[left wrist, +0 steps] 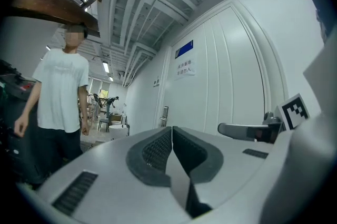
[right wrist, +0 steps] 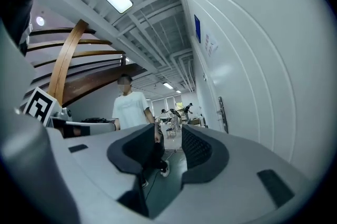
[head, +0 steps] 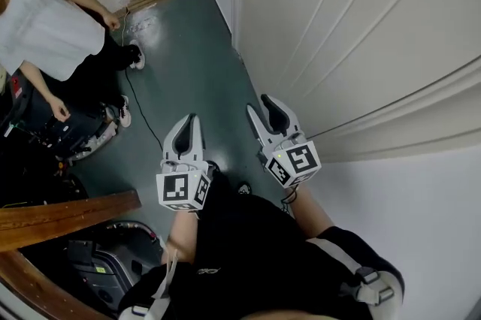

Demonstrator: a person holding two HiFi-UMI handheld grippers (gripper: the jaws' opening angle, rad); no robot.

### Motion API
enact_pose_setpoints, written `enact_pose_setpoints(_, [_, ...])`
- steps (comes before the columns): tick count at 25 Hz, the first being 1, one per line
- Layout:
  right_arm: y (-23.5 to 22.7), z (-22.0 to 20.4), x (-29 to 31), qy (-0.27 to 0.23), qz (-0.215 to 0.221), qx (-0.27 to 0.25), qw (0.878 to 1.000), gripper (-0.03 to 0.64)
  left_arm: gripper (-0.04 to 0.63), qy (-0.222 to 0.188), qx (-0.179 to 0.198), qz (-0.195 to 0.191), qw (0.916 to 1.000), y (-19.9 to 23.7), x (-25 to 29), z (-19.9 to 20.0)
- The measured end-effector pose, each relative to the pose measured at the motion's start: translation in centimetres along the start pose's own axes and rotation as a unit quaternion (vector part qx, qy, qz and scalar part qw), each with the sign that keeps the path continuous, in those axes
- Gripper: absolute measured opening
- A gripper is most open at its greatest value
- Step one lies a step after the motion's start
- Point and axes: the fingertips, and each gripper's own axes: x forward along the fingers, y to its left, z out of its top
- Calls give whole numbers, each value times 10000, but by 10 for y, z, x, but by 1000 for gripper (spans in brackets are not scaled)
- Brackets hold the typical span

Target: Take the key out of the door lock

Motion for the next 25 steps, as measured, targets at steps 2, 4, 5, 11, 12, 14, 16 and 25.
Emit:
enact_pose_setpoints(2, [-7,-3,3,24,-38,34,10000,163,26,32,17,-11,10000,0,7,-2])
enact_pose_setpoints(4, [-16,-4,11,39,-73,49,10000,170,26,41,27,-46,10000,1,18,-4])
enact_pose_setpoints(5, [-20,-4,16,40,-88,42,9999,173,26,47,23,-63,10000,4,24,-4])
enact_pose_setpoints(11, [-37,-8,55,109,-147,3,9998,178,26,98,-31,-70,9999,31,61,-10])
enact_pose_setpoints(12, [-40,-9,64,123,-156,-5,9998,178,26,96,-36,-63,9999,38,69,-10])
enact_pose_setpoints(14, [-47,-9,87,146,-165,-20,9998,179,26,85,-33,-51,9999,54,87,-9])
enact_pose_setpoints(16, [-53,-11,112,172,-158,-11,9997,179,26,92,-24,-28,10000,72,107,-8])
enact_pose_setpoints(25, [-74,-17,224,325,-171,95,9993,179,26,344,-1,-39,9994,148,183,-6])
